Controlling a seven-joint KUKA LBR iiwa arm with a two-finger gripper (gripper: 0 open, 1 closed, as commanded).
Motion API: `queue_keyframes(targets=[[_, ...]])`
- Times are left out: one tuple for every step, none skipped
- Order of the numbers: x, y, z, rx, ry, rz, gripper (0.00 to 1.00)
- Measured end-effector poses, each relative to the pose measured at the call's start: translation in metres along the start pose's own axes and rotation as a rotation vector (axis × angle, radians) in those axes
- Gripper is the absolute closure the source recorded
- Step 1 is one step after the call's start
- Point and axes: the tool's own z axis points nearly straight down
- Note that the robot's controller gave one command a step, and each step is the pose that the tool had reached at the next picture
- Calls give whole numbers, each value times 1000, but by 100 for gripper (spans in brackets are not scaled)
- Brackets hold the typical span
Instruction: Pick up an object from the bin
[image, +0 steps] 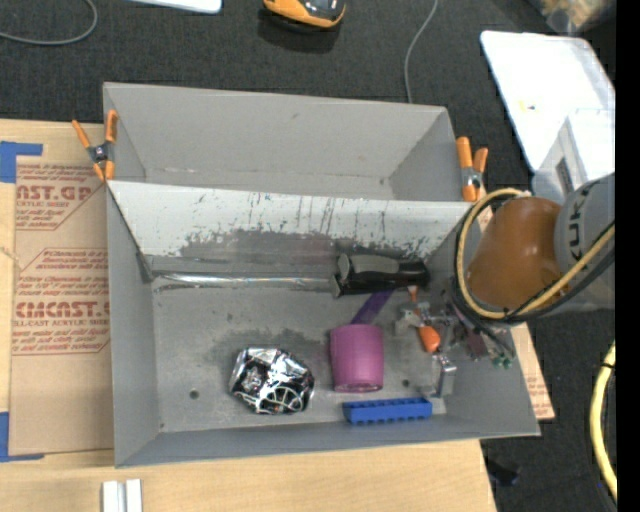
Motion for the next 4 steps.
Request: queue_keyframes(targets=[[-28, 38, 0, -1, -2, 31, 0], [-10, 41, -30, -3, 4, -106, 0], [-23, 86, -16, -1, 0, 42, 0], [-6, 103, -20, 1, 0, 29, 0]])
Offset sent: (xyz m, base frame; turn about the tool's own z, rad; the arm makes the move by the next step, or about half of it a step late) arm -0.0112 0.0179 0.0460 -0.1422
